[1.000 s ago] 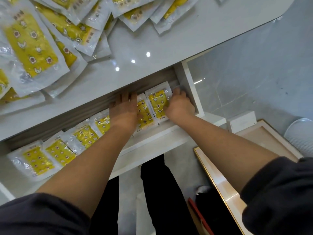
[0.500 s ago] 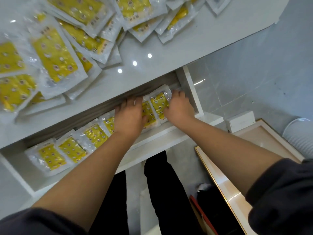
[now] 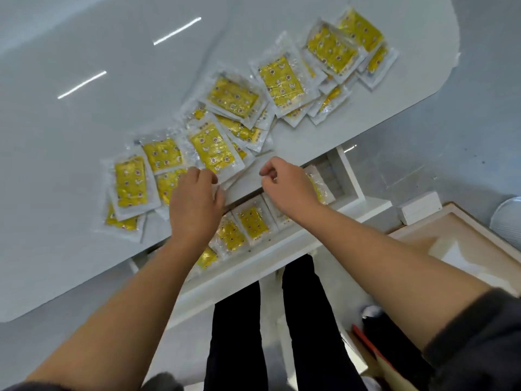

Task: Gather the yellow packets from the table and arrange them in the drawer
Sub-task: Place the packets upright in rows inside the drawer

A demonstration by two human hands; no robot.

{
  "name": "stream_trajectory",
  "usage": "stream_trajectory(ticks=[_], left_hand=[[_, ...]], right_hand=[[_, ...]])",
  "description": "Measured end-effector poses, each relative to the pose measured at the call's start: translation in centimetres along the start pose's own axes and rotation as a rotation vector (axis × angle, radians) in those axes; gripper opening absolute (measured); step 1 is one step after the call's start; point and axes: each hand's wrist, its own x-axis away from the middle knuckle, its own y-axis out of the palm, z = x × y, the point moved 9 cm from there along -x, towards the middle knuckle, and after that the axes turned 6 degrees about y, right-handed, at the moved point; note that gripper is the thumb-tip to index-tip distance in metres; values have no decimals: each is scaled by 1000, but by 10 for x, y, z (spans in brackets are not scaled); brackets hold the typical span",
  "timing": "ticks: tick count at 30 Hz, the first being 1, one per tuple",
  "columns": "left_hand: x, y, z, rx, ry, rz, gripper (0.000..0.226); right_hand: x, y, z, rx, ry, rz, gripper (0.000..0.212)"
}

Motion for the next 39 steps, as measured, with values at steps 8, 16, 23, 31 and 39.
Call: stream_trajectory(ticks=[8,16,23,31,39], left_hand=[[6,-14,-127,50,-556,-41,75],[9,-28,-139,103,-500,46,33],[21,-46,-62,323,26,8,41],[2,-36,-97,381,-122,71,27],[-76,-21,-102,-85,14,-162,76]], right_hand=[[5,66,-60,-107,20,-110,15],[11,104,-76,-359,171,-249,16],[22,137,-104,-1131,329,-604,30],[8,122,-36,-896,538,-151,11],[12,107,-27,-949,512,-162,23]])
